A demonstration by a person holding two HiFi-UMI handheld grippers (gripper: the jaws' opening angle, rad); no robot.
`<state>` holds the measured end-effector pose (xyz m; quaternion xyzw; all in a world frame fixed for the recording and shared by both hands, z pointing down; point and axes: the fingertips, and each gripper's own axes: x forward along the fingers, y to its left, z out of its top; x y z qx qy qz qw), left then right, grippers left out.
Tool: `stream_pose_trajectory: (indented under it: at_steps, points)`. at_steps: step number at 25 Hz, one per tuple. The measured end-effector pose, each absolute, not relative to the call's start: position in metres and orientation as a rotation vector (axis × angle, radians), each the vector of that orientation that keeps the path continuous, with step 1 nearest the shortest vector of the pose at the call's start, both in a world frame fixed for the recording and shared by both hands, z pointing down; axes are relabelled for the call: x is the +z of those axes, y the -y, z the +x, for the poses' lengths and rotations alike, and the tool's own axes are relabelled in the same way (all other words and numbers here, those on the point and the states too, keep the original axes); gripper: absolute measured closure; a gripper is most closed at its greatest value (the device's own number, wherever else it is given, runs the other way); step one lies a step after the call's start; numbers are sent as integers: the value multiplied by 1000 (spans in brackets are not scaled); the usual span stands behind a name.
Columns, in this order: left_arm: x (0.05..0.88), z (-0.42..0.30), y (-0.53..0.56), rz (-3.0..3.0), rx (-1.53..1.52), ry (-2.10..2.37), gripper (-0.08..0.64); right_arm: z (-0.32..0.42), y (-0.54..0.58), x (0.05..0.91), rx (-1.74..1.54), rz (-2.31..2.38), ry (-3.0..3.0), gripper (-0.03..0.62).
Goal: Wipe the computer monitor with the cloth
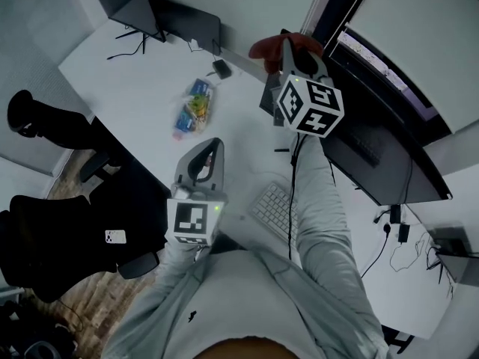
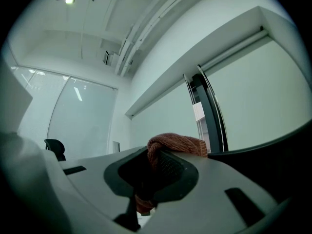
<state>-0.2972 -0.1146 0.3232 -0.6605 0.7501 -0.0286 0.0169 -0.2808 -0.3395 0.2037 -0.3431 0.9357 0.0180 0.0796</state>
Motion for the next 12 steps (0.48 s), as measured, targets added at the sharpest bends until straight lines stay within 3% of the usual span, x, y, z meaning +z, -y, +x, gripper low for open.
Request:
stream_pose_trajectory:
  at_steps: [12]
  points:
    - [310,-233,141,-2188,-64,-2158,541,-159,330,199,64,-1171,-2700,540]
